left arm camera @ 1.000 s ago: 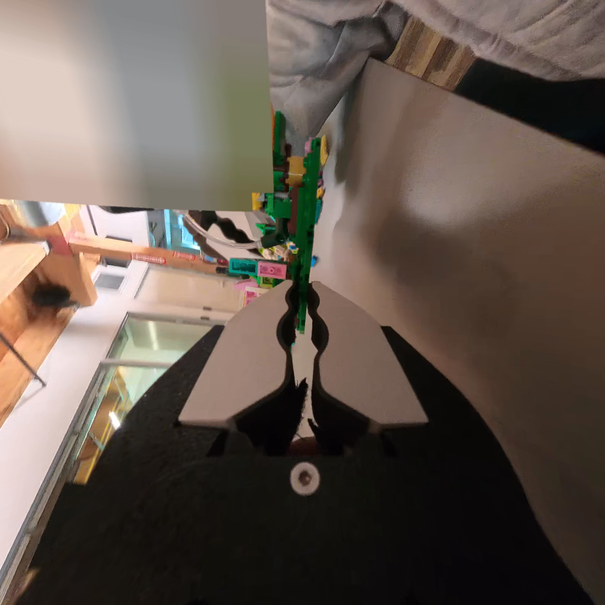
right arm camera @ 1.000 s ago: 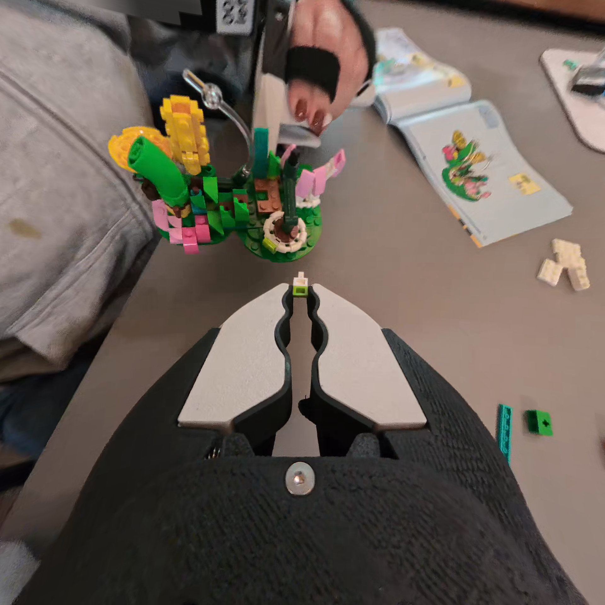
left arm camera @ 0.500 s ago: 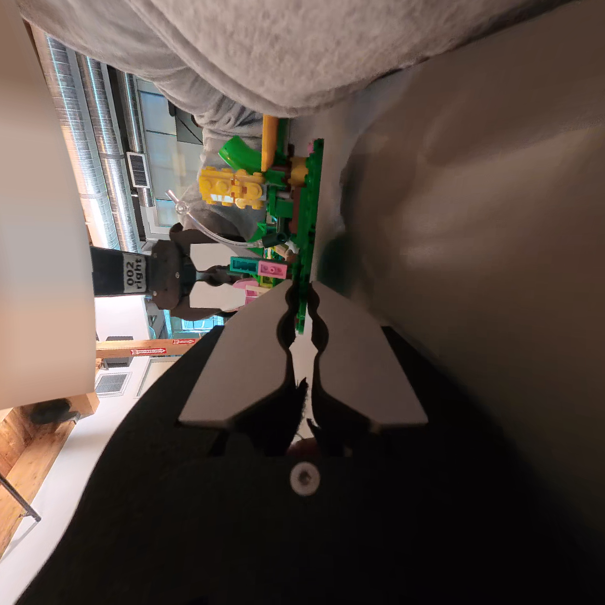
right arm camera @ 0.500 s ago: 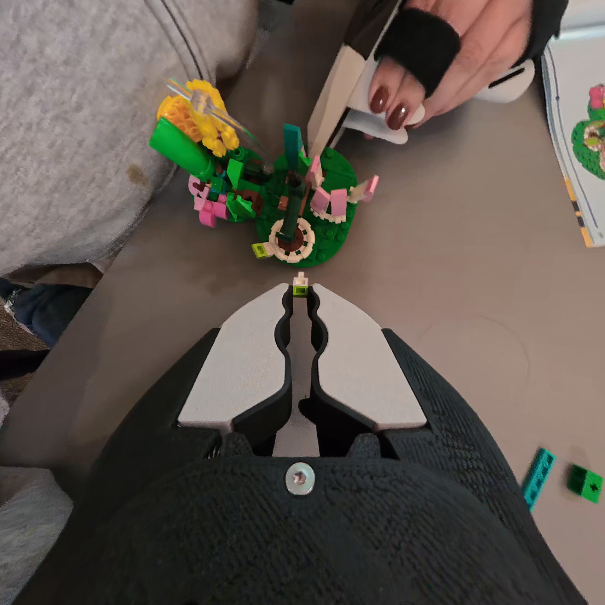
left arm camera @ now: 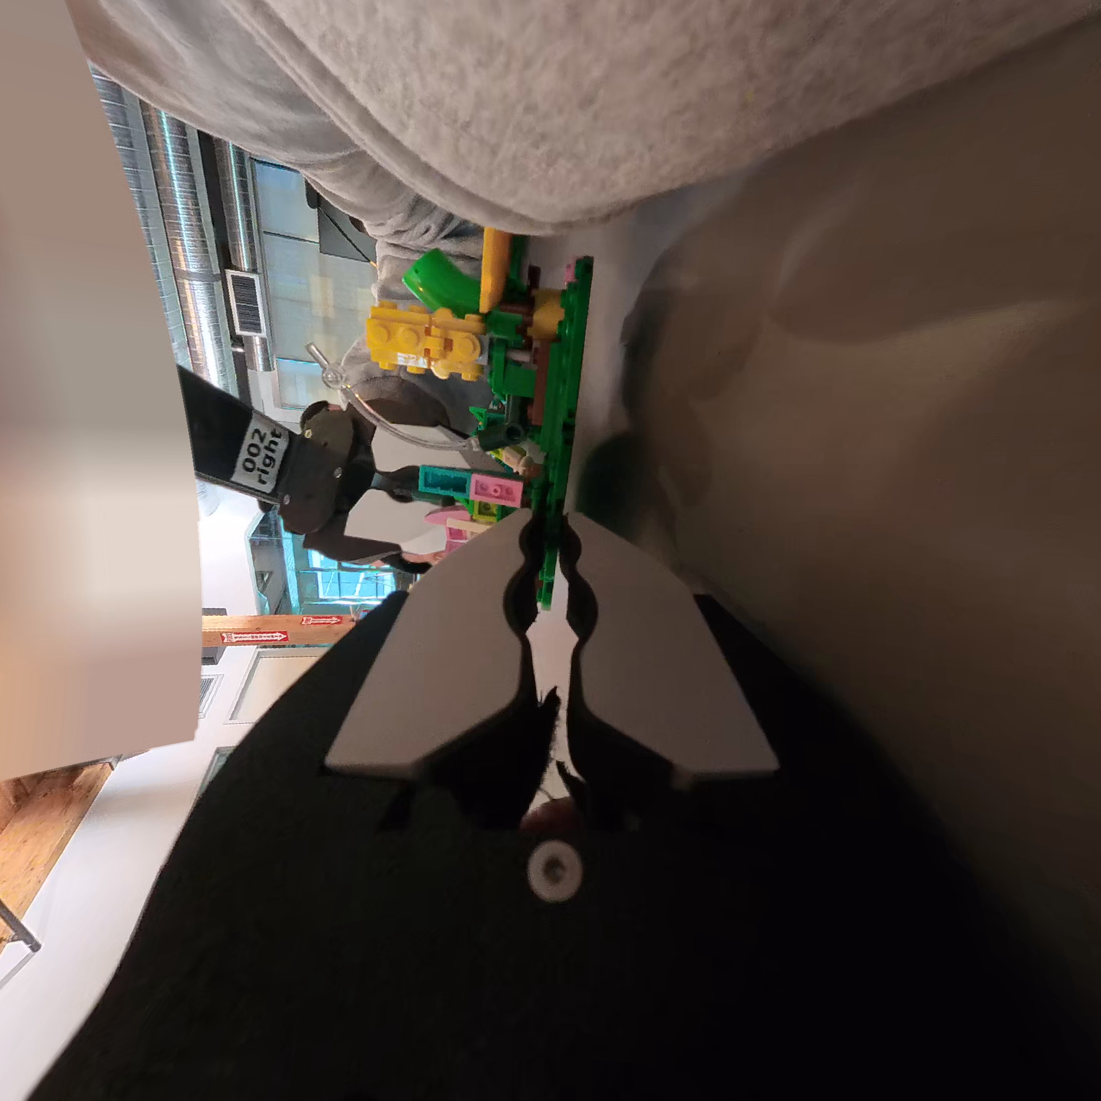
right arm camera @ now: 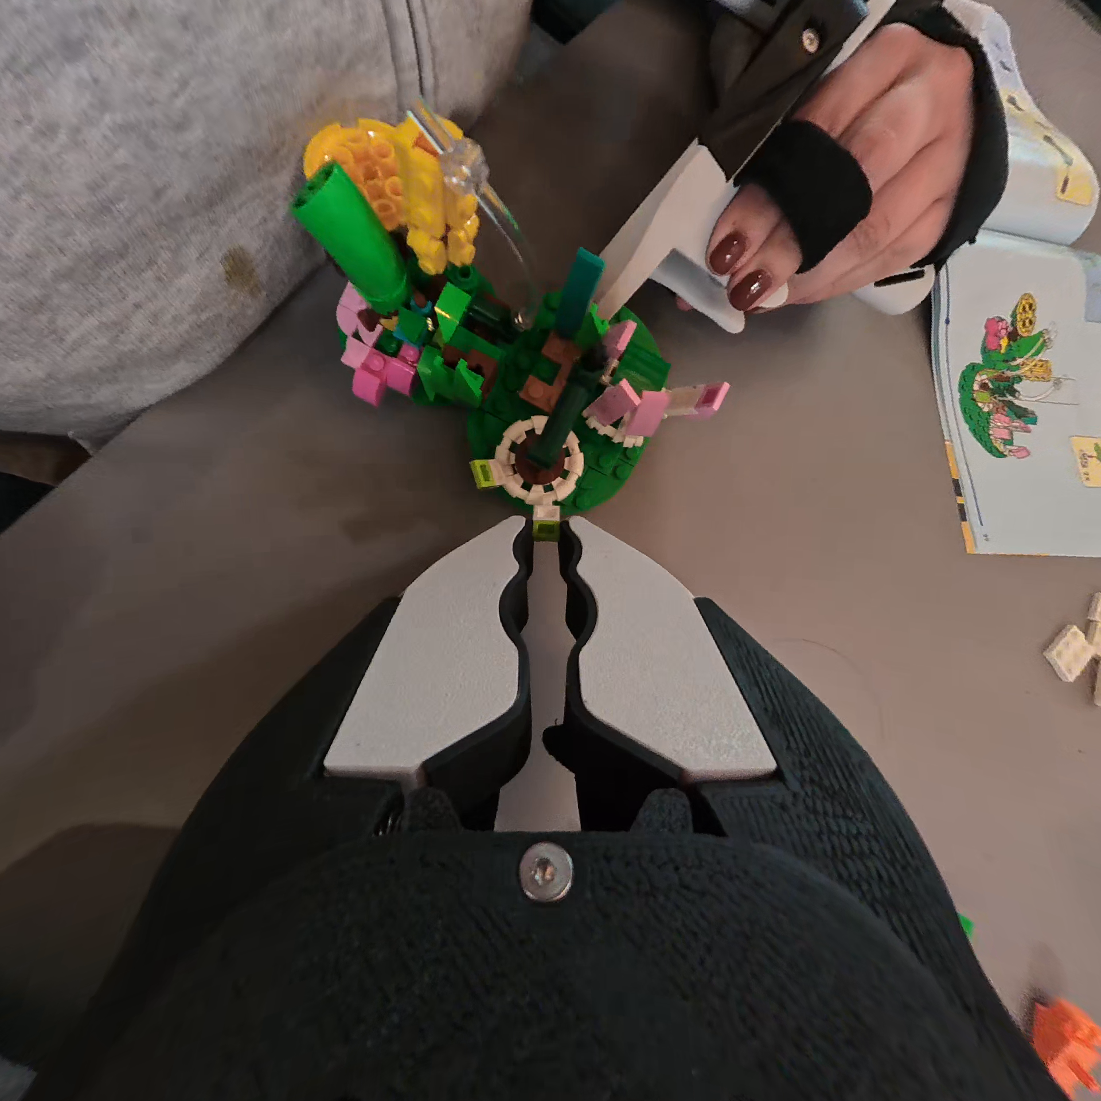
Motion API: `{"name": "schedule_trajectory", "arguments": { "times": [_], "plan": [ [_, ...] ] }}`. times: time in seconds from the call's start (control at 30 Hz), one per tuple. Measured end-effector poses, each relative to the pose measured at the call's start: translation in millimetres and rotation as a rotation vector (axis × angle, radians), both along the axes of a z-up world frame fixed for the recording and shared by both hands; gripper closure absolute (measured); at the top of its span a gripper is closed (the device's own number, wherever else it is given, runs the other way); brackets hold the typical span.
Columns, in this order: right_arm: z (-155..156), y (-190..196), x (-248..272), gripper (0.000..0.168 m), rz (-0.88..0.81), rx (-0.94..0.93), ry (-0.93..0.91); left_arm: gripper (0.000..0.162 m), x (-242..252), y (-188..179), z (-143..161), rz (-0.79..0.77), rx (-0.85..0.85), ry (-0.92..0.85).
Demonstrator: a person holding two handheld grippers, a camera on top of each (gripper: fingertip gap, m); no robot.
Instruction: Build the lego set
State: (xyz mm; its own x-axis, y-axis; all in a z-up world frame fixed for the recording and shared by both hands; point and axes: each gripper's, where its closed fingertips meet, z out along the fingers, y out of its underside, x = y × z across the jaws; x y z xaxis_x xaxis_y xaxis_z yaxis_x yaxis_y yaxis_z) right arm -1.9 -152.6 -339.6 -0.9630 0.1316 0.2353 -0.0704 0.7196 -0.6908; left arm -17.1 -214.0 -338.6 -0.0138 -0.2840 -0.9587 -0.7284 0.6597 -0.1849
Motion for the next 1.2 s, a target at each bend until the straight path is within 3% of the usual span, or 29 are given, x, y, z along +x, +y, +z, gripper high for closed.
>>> {"name": "schedule_trajectory", "arguments": {
  "times": [1.2],
  "plan": [
    [-3.3, -13.4, 7.3, 0.162, 0.107, -0.067, -0.035, 0.157, 2.9, -4.4, -5.3, -0.062, -0.087, -0.021]
  ]
}}
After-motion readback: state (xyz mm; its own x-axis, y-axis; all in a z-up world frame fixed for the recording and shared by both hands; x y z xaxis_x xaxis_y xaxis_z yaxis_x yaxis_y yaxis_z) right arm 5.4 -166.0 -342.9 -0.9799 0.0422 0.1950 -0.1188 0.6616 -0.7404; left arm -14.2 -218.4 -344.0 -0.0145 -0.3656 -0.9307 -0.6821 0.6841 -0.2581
